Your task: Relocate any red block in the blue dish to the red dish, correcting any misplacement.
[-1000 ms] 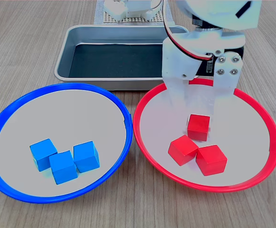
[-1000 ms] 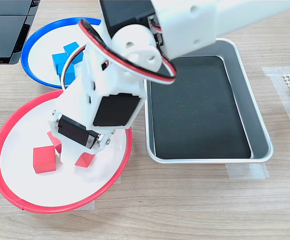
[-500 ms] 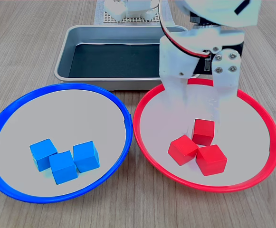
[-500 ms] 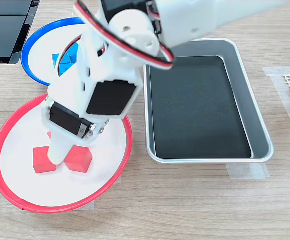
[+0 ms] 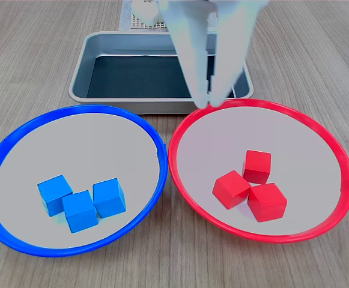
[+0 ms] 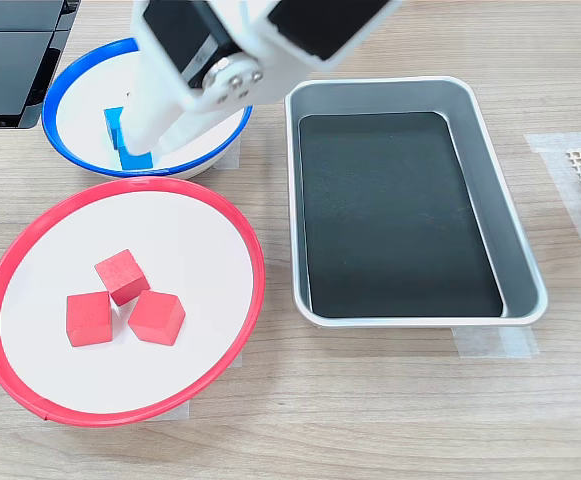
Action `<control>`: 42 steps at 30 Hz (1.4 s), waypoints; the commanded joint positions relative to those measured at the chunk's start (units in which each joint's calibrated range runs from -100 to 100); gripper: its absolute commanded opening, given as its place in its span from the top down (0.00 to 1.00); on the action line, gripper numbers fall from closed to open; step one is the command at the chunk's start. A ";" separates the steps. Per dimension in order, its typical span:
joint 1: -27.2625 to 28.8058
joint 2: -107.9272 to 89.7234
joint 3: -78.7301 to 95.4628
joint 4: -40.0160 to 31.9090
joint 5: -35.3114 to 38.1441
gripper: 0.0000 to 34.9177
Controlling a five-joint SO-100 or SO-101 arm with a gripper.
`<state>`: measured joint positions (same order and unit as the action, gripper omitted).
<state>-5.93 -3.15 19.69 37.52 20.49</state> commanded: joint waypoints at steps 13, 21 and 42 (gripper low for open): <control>7.20 -54.12 50.63 -6.77 -17.29 0.99; 7.58 -78.00 68.84 0.41 -18.56 0.99; 7.58 -95.65 79.49 10.73 -21.00 0.99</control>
<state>1.42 -97.27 98.64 48.04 -0.37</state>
